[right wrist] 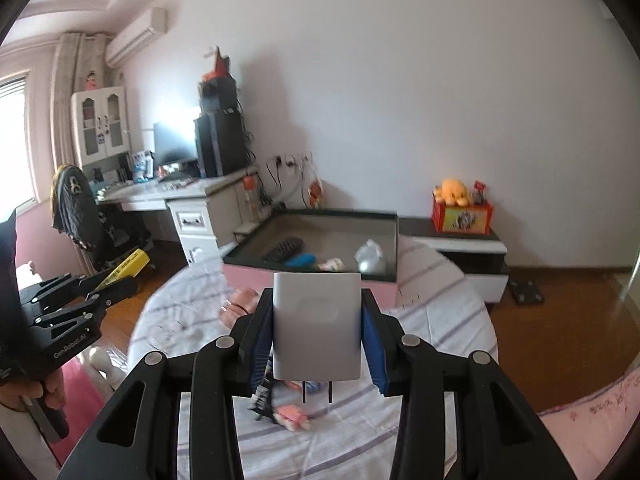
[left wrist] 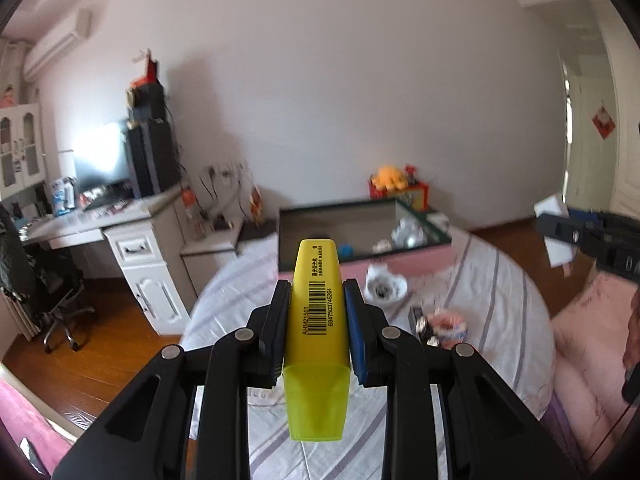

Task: Organize rigid objects
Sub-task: 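Carry the highlighter and adapter into the pink box and open both tools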

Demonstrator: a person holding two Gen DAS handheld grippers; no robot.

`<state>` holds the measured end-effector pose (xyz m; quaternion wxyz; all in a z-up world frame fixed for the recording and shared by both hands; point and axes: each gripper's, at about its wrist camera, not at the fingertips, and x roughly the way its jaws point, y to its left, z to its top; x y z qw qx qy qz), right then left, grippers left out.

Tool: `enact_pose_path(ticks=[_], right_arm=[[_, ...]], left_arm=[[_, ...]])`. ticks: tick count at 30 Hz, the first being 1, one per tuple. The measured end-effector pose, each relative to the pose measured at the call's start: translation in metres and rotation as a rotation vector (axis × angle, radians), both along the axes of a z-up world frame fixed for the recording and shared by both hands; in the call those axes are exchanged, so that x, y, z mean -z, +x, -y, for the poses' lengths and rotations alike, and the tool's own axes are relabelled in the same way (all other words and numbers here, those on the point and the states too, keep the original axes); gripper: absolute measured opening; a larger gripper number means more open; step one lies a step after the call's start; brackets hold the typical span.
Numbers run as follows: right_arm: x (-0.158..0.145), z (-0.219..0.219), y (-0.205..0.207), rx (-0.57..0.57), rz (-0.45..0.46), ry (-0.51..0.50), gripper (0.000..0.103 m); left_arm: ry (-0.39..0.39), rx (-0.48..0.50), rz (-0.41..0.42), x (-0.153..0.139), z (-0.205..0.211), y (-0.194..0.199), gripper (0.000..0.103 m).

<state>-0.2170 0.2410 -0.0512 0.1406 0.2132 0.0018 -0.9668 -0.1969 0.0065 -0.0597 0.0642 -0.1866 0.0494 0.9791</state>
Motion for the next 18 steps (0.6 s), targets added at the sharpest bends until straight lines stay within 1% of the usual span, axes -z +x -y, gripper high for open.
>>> enact_pose_path(ticks=[4,9,18], right_arm=[[-0.02,0.009,0.02,-0.016,-0.058,0.013,0.041],[-0.035,0.016,0.042,-0.025,-0.107,0.021,0.041],[-0.045,0.025,0.053,-0.045,-0.134,0.032,0.041]], left_arm=[[0.01,-0.02,-0.058,-0.02,0.004,0.019,0.026],[0.018,-0.029,-0.104,-0.035,0.009,0.037,0.026],[0.004,-0.026,-0.129,-0.045,0.012,0.044,0.026]])
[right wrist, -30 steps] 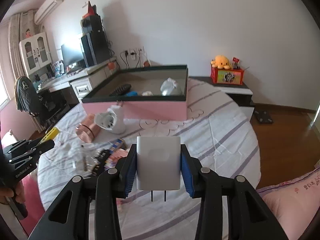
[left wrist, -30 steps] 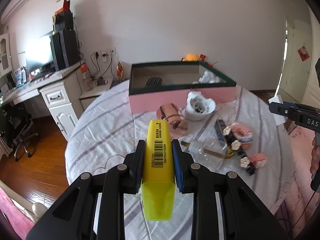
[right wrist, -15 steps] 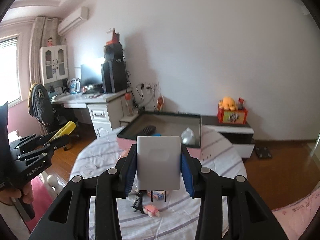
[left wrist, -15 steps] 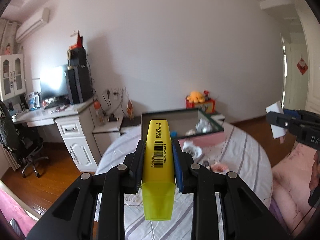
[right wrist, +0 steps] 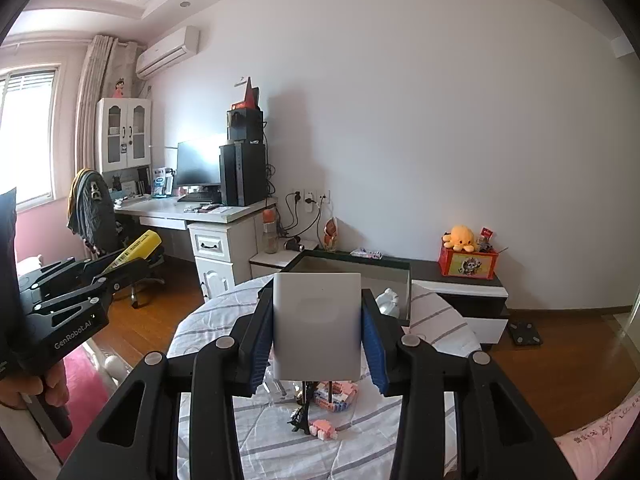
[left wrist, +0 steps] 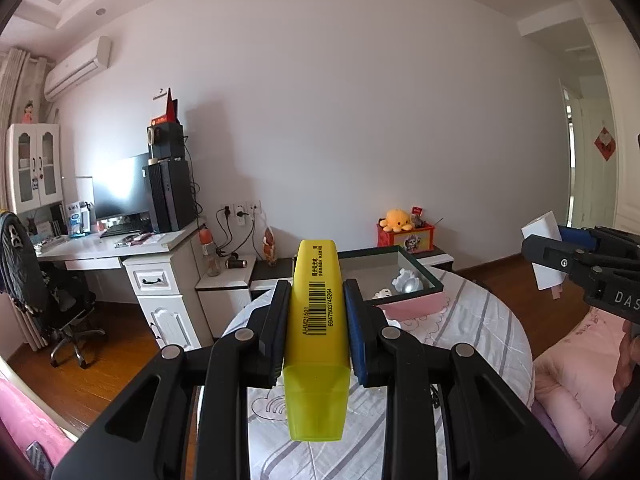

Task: Organize rigid objects
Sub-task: 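Carry the highlighter and adapter into the pink box and open both tools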

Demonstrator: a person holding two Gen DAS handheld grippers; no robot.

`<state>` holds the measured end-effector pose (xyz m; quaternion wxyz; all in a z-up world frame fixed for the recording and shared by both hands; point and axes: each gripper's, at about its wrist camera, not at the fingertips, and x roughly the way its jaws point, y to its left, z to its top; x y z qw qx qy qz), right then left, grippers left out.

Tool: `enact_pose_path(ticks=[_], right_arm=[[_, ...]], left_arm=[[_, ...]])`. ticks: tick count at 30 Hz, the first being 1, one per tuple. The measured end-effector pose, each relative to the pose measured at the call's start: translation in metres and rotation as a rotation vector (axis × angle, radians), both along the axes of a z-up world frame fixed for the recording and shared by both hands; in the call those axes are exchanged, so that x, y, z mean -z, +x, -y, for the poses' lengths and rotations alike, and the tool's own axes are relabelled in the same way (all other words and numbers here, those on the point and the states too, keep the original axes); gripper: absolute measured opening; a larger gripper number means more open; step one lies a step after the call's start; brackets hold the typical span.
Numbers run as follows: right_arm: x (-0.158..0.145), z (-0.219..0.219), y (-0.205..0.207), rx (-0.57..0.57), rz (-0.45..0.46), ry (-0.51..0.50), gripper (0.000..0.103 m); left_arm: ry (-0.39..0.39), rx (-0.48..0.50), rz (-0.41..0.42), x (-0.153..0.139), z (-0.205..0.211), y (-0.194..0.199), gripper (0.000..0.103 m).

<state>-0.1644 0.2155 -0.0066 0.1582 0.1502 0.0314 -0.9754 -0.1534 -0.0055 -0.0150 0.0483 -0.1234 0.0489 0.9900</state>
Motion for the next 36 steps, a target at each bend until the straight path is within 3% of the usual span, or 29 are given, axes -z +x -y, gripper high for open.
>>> enact_pose_path(ticks=[14,26,36], right_arm=[[-0.004,-0.01,-0.04,0.009,0.01,-0.002,0.041],[0.018,-0.029,-0.143,0.026,0.099,0.005,0.041],[0.072,-0.017,-0.253,-0.021,0.233,0.028,0.041]], left_arm=[[-0.036,-0.018,0.012,-0.005,-0.006,-0.044,0.026],[-0.07,0.048,0.118,0.01,-0.034,-0.17,0.026],[-0.099,0.124,0.261,0.061,-0.074,-0.279,0.026]])
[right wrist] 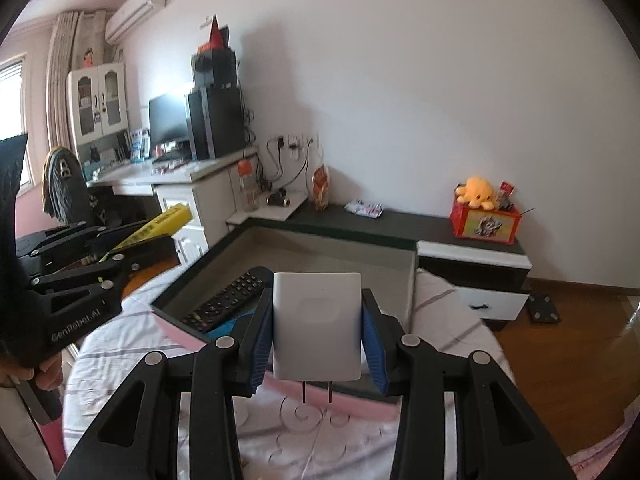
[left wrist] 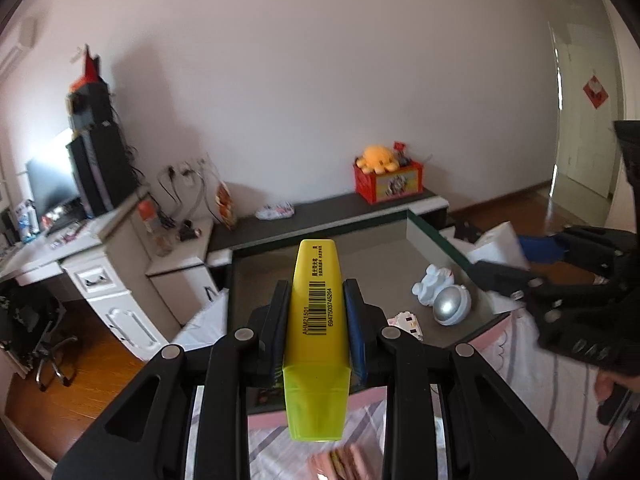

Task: Organize rigid objects
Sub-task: 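Carry the highlighter and adapter into the pink box and open both tools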

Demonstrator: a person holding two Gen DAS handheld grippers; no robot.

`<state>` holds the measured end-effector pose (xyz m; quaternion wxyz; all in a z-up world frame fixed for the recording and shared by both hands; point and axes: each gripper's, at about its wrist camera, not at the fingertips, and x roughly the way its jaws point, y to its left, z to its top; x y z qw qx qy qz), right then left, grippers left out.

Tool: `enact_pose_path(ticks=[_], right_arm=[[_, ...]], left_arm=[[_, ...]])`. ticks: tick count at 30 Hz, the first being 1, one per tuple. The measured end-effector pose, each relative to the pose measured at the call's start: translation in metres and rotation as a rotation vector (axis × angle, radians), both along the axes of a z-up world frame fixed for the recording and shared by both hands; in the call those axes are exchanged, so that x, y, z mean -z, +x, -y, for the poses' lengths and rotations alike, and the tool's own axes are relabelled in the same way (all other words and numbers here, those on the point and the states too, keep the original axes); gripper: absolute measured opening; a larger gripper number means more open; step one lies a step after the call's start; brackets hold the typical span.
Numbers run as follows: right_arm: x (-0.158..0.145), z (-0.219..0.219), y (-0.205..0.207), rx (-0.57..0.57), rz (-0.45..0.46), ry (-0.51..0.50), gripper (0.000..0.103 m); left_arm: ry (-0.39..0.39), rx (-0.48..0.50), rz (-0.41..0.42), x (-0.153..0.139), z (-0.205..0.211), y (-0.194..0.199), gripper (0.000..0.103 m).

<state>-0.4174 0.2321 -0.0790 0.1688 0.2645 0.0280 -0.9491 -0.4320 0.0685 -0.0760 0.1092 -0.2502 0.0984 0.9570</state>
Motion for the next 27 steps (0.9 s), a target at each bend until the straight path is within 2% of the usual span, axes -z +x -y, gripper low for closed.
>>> enact_pose_path(ticks=[6,12,19,27], right_arm=[[0.037,0.009,-0.048,-0.024,0.082,0.018,0.041],[0.061,0.009,-0.067,-0.027,0.132,0.025,0.041],[0.071,0.014,-0.071,-0.022,0.142,0.047,0.041],[0.072,0.013,-0.067,0.0,0.122,0.036,0.042]], left_arm=[[-0.001,0.015,0.069,0.028,-0.012,-0.037,0.026],[-0.015,0.03,0.113,0.05,-0.022,-0.053,0.026],[-0.02,0.029,0.138,0.064,-0.025,-0.059,0.026],[0.027,-0.002,0.123,0.062,-0.011,-0.058,0.027]])
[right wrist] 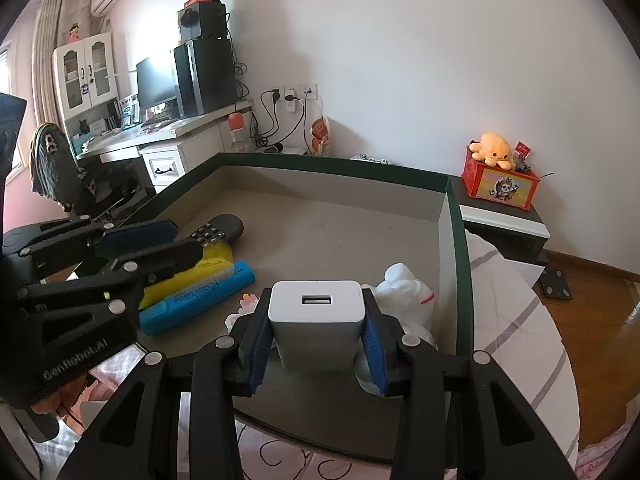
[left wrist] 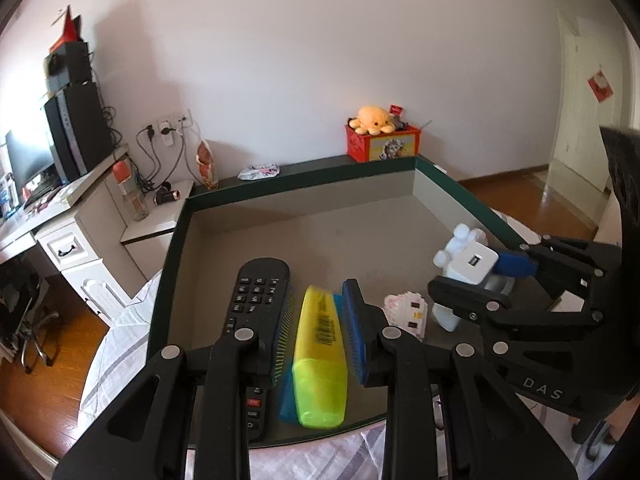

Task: Organize rigid objects
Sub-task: 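Carry the highlighter and adapter into the pink box and open both tools, then withdraw both tools from the box back over the bed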

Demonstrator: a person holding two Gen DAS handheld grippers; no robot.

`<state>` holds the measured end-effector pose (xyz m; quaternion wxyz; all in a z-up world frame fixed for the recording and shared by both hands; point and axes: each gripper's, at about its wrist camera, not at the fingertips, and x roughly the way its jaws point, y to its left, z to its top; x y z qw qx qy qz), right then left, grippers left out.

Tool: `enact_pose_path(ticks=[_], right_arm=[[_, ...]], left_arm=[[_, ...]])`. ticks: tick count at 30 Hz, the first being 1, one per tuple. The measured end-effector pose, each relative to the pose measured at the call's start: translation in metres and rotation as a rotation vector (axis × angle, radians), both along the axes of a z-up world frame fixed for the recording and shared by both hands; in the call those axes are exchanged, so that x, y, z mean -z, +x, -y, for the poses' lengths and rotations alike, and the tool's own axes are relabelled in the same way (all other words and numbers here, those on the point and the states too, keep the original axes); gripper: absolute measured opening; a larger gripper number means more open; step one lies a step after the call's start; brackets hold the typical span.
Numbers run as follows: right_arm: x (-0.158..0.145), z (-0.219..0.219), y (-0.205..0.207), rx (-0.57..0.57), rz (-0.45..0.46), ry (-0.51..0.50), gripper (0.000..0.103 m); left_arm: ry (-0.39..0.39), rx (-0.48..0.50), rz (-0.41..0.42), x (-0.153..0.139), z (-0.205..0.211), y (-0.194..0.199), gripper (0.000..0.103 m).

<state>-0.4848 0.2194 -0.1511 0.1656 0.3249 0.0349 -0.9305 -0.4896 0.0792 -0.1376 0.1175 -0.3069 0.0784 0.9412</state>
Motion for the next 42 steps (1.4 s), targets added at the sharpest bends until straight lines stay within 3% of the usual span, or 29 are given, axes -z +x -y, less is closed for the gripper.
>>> enact_pose_path(ticks=[4,6,10,12,17,21,27,31,33,42], right_arm=[[0.001,0.001,0.001,0.004,-0.004,-0.004,0.048],[0.001,0.001,0.001,0.01,-0.01,0.002,0.062],[-0.001,0.002,0.003,0.021,-0.028,0.007,0.068],[-0.003,0.0,0.004,0.033,-0.041,0.006,0.076],[-0.011,-0.004,0.01,0.044,-0.088,-0.015,0.078],[-0.016,-0.007,0.013,0.045,-0.109,-0.04,0.078],[-0.032,-0.013,0.031,0.087,-0.149,-0.038,0.083],[-0.048,-0.014,0.062,0.109,-0.182,-0.018,0.09],[-0.055,-0.014,0.08,0.118,-0.197,-0.008,0.103],[-0.098,-0.018,0.178,0.159,-0.292,-0.008,0.103]], left_arm=[[0.021,-0.016,0.003,0.001,0.008,0.0,0.032],[0.035,-0.024,-0.002,0.001,0.011,0.002,0.044],[0.048,-0.037,-0.021,-0.002,0.016,0.005,0.062],[0.05,-0.036,-0.031,-0.004,0.017,0.007,0.064],[0.054,-0.048,-0.055,-0.008,0.022,0.011,0.079],[0.04,-0.078,-0.082,-0.015,0.027,0.015,0.085],[0.054,-0.145,-0.097,-0.028,0.044,0.044,0.1],[0.046,-0.191,-0.136,-0.044,0.053,0.08,0.103],[0.039,-0.208,-0.164,-0.054,0.056,0.1,0.103],[0.045,-0.195,-0.261,-0.089,0.058,0.203,0.103]])
